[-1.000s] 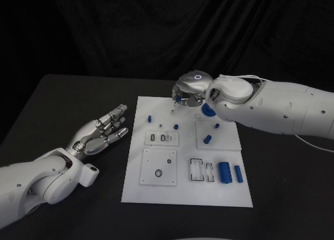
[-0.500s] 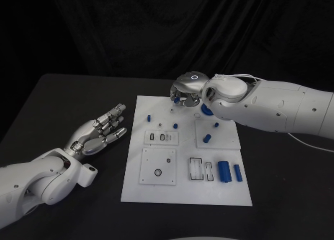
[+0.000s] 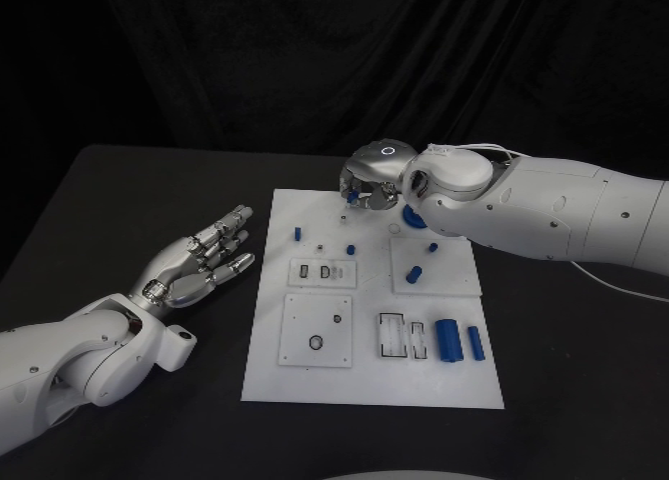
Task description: Assemble the parts on the task board
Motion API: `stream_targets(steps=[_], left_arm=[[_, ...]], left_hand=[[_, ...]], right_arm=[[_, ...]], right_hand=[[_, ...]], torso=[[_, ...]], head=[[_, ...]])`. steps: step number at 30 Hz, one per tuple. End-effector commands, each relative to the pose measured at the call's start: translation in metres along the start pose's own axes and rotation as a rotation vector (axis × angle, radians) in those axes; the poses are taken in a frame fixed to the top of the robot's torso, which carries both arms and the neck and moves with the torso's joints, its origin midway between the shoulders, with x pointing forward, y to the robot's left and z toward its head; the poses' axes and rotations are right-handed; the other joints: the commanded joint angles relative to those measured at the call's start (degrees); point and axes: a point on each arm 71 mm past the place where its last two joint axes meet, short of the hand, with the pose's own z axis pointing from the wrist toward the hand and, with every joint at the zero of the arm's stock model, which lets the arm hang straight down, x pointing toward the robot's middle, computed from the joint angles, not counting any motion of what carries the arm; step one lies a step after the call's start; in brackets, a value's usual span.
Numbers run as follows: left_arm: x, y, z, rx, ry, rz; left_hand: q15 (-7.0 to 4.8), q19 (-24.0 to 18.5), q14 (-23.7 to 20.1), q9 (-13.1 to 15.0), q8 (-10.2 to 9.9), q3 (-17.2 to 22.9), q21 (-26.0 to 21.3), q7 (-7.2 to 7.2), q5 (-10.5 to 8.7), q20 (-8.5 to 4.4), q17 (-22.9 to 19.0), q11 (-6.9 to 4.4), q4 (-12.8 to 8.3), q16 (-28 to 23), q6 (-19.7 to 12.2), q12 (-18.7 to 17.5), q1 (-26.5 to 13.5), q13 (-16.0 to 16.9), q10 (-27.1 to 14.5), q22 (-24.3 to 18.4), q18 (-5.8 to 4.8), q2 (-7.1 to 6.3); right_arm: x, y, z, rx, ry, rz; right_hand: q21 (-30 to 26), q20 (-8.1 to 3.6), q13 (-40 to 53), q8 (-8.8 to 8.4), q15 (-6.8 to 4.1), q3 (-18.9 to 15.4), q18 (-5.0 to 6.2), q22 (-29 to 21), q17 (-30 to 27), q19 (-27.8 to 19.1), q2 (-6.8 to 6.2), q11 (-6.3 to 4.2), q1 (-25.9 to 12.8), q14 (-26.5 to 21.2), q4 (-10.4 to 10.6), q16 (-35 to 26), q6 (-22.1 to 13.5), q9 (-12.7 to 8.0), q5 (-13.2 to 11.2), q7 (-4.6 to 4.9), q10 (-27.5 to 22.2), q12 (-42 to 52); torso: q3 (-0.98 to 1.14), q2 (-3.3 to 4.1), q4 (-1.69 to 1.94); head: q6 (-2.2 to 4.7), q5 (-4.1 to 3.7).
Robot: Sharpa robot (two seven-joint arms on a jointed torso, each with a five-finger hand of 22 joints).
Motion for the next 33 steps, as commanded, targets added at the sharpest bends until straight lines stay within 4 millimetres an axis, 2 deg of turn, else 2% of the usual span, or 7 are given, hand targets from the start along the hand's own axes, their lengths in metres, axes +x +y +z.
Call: stream_targets(steps=[1,11,14,15,16,19,33], left_arm=[[0.0007,-0.0127,0.0006,0.168,0.008,-0.002],[-0.0005,-0.0126,0.0008,0.174,0.002,0.004],[-0.0011,-0.0131,0.0008,0.184,-0.005,0.011],[-0.0014,-0.0132,0.0008,0.186,-0.007,0.014],[-0.0017,-0.0132,0.0008,0.188,-0.009,0.016],[-0.0024,-0.0130,0.0008,0.190,-0.012,0.019],[-0.0028,-0.0110,0.0022,0.179,-0.003,0.012]], left_hand=[[0.20,-0.14,-0.02,0.08,0.20,0.30,-0.20,0.07,-0.01,-0.31,-0.09,0.25,0.04,-0.21,-0.02,-0.23,0.10,-0.03,0.19,-0.05,1.03,-0.45],[0.19,-0.14,-0.02,0.06,0.17,0.45,-0.20,-0.63,-0.03,-0.30,-0.09,0.19,0.05,-0.21,-0.16,-0.26,0.13,-0.06,0.09,-0.05,1.02,-0.51],[-0.75,-0.14,-0.02,0.07,0.19,0.55,-0.20,-0.70,0.29,-2.24,-0.09,-0.51,0.06,-0.21,-0.05,-0.27,0.12,-0.08,0.03,-0.05,0.61,-0.82],[-1.28,-0.14,-0.02,0.09,0.21,0.64,-0.20,-0.51,0.41,-3.35,-0.09,-0.97,0.09,-0.21,0.12,-0.27,0.13,-0.07,0.04,-0.05,0.08,-0.92],[-2.66,-0.14,-0.02,0.12,0.24,0.78,-0.20,-0.47,0.50,-5.94,-0.09,-2.13,0.11,-0.21,0.48,-0.27,0.17,-0.07,0.04,-0.05,-0.84,-1.15],[-4.17,-0.14,-0.02,0.15,0.27,0.89,-0.20,-0.63,0.51,-8.15,-0.09,-3.24,0.23,-0.21,0.81,-0.23,0.17,-0.04,0.16,-0.05,-1.95,-1.47],[-2.29,-0.14,-0.02,0.09,0.20,1.22,-0.20,-0.40,0.38,-5.97,-0.09,-2.32,0.82,-0.21,0.34,-0.32,0.02,-0.12,-0.14,-0.05,-1.75,-1.23]], right_arm=[[0.0092,0.0019,-0.0005,0.007,0.046,0.000],[0.0093,0.0043,-0.0007,0.004,0.048,0.003],[0.0099,0.0043,-0.0016,0.005,0.049,0.004],[0.0100,0.0043,-0.0019,0.005,0.049,0.004],[0.0102,0.0043,-0.0021,0.005,0.049,0.005],[0.0104,0.0046,-0.0025,0.004,0.049,0.006],[0.0132,0.0032,-0.0035,0.019,0.082,0.005]], right_hand=[[-0.30,0.22,0.11,-0.47,-0.11,-0.04,-0.51,1.39,-0.25,-0.31,-0.20,-1.35,-0.35,-0.60,0.31,-0.28,-0.58,0.10,-0.41,0.06,0.83,-0.27],[-0.73,0.28,0.30,-1.18,-0.01,-0.10,-0.39,0.93,-1.01,-0.75,-0.22,-1.32,-0.55,-1.10,0.52,-0.89,-1.39,0.10,-0.59,0.15,0.69,-0.48],[-0.73,0.28,0.32,-1.23,-0.01,-0.11,-0.39,0.93,-1.07,-0.75,-0.24,-1.32,-0.55,-1.13,0.52,-0.94,-1.44,0.10,-0.62,0.14,0.73,-0.47],[-0.73,0.28,0.32,-1.23,-0.01,-0.11,-0.39,0.93,-1.07,-0.75,-0.24,-1.32,-0.55,-1.13,0.52,-0.94,-1.44,0.10,-0.62,0.14,0.73,-0.47],[-0.76,0.29,0.34,-1.25,0.00,-0.12,-0.38,0.90,-1.10,-0.78,-0.25,-1.33,-0.56,-1.14,0.52,-0.95,-1.46,0.10,-0.63,0.15,0.74,-0.47],[-0.77,0.30,0.37,-1.34,0.02,-0.14,-0.38,0.91,-1.11,-0.79,-0.30,-1.33,-0.59,-1.18,0.54,-0.98,-1.55,0.10,-0.67,0.17,0.76,-0.47],[-1.28,0.47,0.33,-2.67,0.20,-0.12,-0.24,0.41,-2.00,-1.29,-0.52,-0.82,-1.05,-1.77,0.98,-1.71,-3.14,-0.12,-0.76,0.17,-0.73,-1.48]], torso=[[0.02,0.06,0.12],[-0.03,0.00,0.07],[-0.04,-0.02,0.08],[-0.04,-0.02,0.08],[-0.03,-0.02,0.09],[-0.05,-0.03,0.12],[0.00,-0.03,0.00]], head=[[-0.05,-0.17],[-0.09,-0.17],[-0.16,-0.14],[-0.16,-0.14],[-0.19,-0.12],[-0.28,-0.12],[-0.51,-0.08]])
